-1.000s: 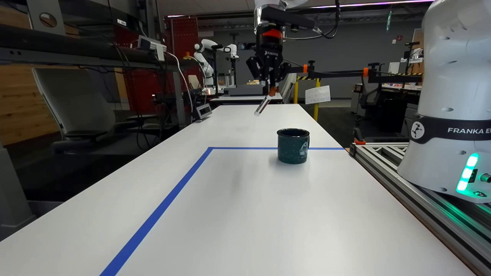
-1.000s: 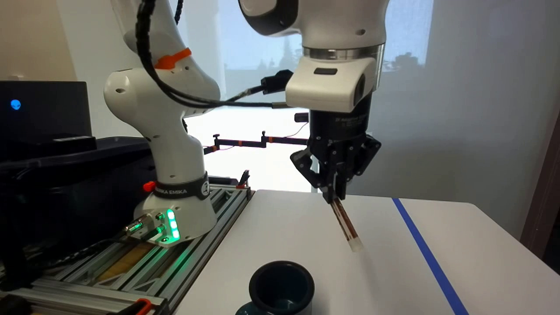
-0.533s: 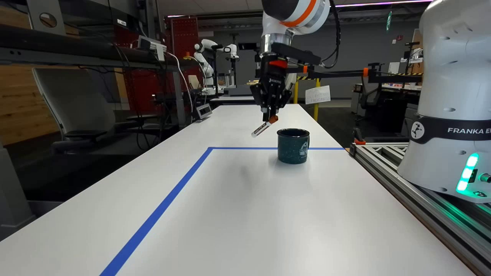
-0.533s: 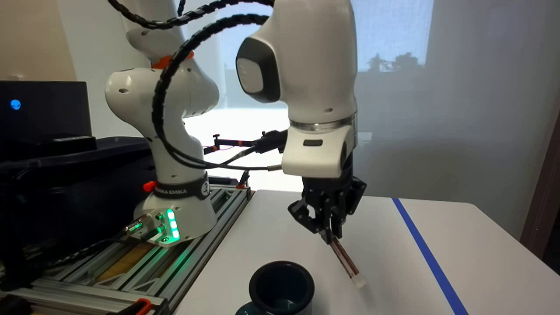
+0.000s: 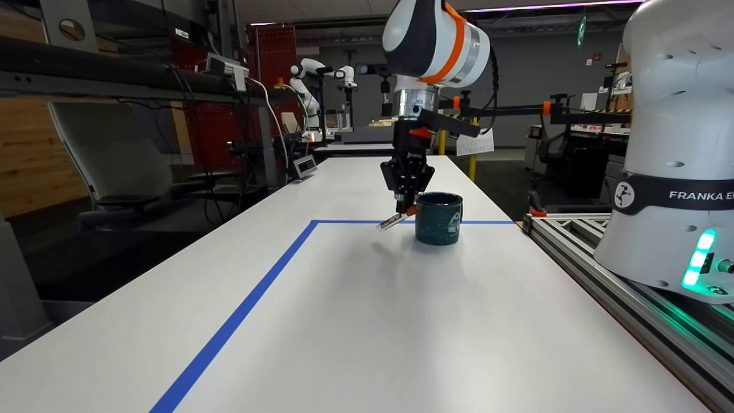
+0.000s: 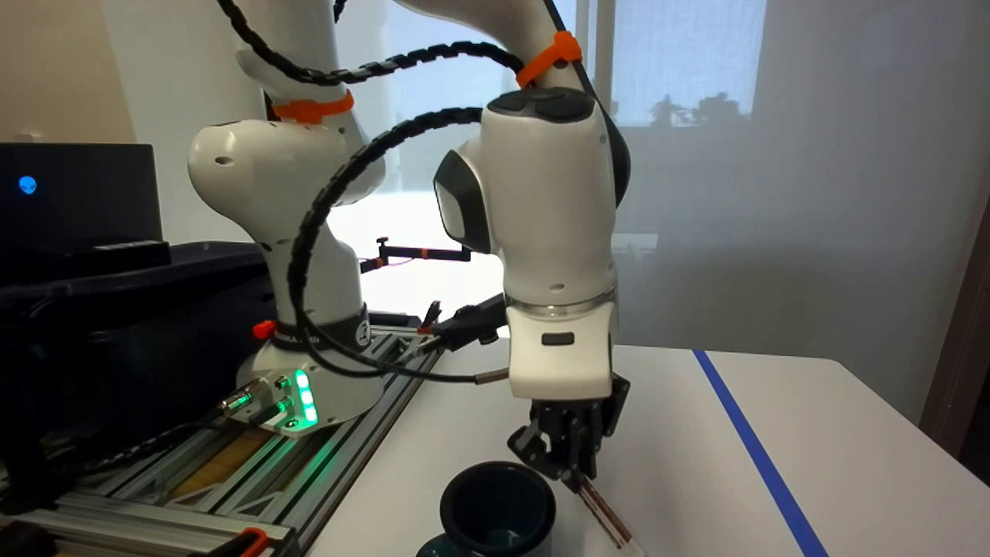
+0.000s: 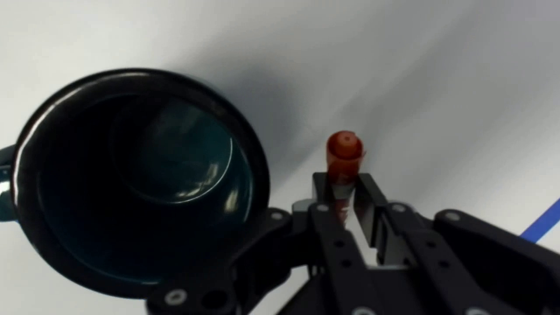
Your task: Take the marker out of the cup
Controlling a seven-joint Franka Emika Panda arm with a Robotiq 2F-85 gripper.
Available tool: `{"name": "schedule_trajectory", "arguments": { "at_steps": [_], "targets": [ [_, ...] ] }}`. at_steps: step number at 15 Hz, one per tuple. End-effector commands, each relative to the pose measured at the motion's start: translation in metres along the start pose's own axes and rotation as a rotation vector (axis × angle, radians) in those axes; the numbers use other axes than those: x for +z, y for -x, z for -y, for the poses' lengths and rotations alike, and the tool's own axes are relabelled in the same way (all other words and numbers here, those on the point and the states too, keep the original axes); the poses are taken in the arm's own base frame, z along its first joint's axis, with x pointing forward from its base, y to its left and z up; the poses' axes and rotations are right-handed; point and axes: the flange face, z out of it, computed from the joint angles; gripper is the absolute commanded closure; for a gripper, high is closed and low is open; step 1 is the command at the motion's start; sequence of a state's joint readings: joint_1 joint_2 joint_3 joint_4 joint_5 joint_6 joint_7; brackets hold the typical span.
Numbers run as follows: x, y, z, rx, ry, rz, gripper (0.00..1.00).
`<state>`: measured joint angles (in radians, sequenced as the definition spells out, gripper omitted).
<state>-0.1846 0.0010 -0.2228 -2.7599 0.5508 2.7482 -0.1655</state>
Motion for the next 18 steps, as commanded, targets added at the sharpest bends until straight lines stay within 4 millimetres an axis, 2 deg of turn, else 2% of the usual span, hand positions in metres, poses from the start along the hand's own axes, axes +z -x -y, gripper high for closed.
{"name": "schedule_trajectory", "arguments": {
  "at_steps": [1, 4, 8, 9, 10, 12, 18],
  "targets": [
    [0.016, 0.004, -0.003, -0.075, -0.005, -0.014, 0.95],
    [0.025, 0.008, -0.005, -0.116, -0.011, -0.014, 0.95],
    [0.025, 0.01, 0.0, -0.159, -0.032, -0.026, 0.95],
    [0.027, 0.01, 0.001, -0.167, -0.03, -0.028, 0.86],
    [0.029, 0.012, 0.002, -0.174, -0.031, -0.024, 0.56],
    [0.032, 0.013, 0.003, -0.183, -0.029, -0.019, 0.56],
    [0.035, 0.013, 0.016, -0.205, 0.013, -0.027, 0.1]
  ]
}}
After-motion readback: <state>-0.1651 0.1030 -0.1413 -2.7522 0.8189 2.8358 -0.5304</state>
